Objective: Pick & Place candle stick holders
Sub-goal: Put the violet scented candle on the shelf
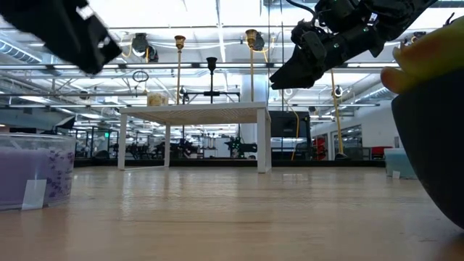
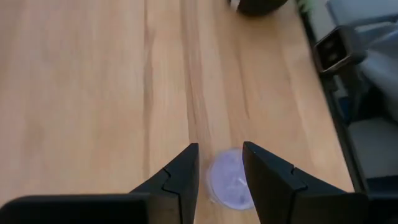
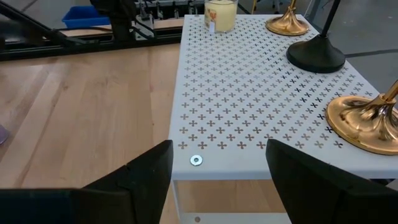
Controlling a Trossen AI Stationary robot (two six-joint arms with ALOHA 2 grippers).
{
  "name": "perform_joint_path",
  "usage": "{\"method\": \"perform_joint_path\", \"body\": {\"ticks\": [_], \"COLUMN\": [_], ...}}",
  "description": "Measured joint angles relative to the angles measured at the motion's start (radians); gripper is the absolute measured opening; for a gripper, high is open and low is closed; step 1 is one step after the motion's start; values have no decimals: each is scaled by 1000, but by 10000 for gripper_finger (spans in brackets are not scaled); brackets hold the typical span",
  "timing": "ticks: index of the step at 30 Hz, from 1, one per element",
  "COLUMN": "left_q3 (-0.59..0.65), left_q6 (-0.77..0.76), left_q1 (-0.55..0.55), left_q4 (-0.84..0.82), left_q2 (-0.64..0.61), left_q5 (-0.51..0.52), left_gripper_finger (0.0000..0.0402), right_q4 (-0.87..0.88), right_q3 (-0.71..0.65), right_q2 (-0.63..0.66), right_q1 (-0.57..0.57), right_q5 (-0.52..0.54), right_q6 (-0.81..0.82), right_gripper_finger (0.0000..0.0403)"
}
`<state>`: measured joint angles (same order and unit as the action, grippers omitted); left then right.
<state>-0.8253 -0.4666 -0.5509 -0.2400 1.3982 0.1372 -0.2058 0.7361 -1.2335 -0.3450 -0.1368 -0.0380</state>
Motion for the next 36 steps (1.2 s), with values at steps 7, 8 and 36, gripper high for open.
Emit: {"method": "perform_joint_path", "body": {"ticks": [7,8,36], "left_q3": [0,0,-83], "left_q6": [-151,-158,92], "left_q1": [-15,-15,119], "left_q4": [6,3,-67], "left_q2": [134,146,162], "left_q5": [-34,-40,-33], "left_gripper_finger": [127,127,5], "right_q4": [0,0,0], "right_q3": [0,0,0], "right_q2": [0,0,0], "right_q1": [0,0,0], "right_q5": [0,0,0], "right_q6": [26,26,23], "right_gripper_finger": [254,254,254]}}
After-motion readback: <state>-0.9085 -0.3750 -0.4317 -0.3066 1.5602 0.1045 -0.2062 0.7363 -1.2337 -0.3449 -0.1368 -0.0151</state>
